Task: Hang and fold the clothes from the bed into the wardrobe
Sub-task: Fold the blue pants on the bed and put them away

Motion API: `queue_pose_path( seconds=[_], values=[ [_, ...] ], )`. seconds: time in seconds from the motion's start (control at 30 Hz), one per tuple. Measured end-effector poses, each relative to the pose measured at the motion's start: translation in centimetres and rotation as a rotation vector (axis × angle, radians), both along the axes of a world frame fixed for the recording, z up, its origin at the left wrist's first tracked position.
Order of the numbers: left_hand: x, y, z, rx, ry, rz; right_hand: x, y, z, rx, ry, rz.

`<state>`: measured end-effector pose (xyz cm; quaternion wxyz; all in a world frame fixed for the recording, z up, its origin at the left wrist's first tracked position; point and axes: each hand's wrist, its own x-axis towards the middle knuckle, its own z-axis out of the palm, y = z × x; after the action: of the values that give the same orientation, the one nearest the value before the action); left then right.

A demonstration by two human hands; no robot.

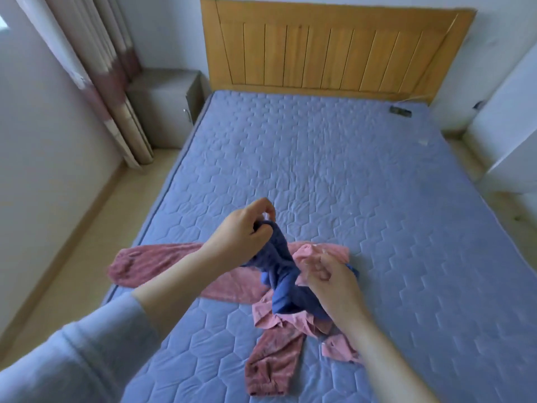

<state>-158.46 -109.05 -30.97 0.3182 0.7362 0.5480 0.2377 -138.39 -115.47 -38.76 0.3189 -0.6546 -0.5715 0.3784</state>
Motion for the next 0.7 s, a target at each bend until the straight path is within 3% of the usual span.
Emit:
queue_pose_path(
  seconds=[0.17, 0.27, 0.43, 0.6, 0.7],
  values=[
    [-0.5, 0.7, 8.4, 0.11, 0.032, -0.036, -1.5, 1.4, 7.2, 0.116, -0.026, 0.025],
    [-0.7, 0.5, 12.3, 0.178, 0.023, -0.052, -2.6, 1.6, 10.6, 0.208, 0.059, 0.086],
    [-1.2, 0.3, 17.7, 0.274, -0.058, -0.025, -3.2, 1.8, 14.6, 0.338, 0.055, 0.195],
    [-2.7, 0.5, 21.3, 0.384, -0.111, 0.039, -2.7, 2.4, 16.8, 0.297, -0.093, 0.326],
    [-3.5, 0.8, 22.5, 0.419, -0.116, 0.086, -2.5, 2.6, 17.1, 0.213, -0.334, 0.454]
  ],
)
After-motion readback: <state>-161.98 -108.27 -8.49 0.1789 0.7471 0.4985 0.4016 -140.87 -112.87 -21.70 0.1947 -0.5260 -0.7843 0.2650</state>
